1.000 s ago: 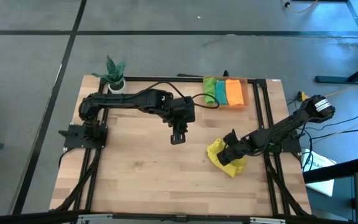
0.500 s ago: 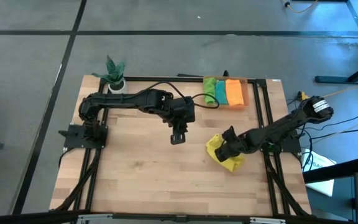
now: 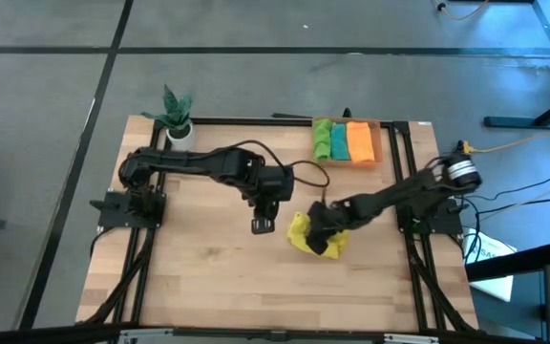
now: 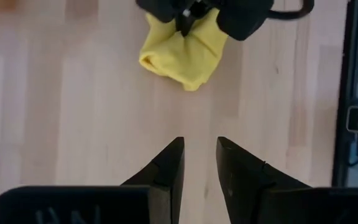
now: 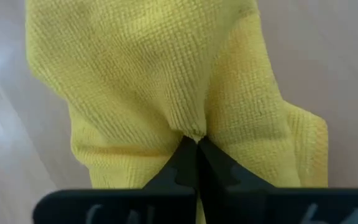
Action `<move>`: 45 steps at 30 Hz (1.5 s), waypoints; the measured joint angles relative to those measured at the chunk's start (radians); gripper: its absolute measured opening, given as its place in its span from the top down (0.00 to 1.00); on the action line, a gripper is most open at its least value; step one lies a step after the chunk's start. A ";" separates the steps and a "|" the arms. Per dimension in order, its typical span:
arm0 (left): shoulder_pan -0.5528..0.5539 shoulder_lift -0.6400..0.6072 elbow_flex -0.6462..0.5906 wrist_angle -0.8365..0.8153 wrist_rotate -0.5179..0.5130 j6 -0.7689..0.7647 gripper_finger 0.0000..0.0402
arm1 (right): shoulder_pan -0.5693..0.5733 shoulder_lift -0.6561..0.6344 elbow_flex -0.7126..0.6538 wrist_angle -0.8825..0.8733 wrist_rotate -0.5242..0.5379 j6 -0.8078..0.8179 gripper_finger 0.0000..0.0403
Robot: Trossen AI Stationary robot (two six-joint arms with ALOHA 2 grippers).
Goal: Roll microfiber towels into tight, uniform cylinder then place into a basket
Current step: Fold the yellow towel
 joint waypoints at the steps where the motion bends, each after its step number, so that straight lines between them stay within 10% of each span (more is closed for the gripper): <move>1: -0.009 0.000 0.000 -0.014 0.000 -0.019 0.79 | -0.012 0.027 0.030 -0.002 -0.011 -0.034 1.00; 20: -0.208 -0.148 -0.001 -0.283 -0.179 -0.441 0.79 | -0.153 0.369 0.564 -0.087 -0.165 -0.572 0.99; 45: -0.298 -0.245 -0.001 -0.287 -0.257 -0.576 0.79 | -0.176 0.376 0.679 -0.117 -0.235 -0.645 0.68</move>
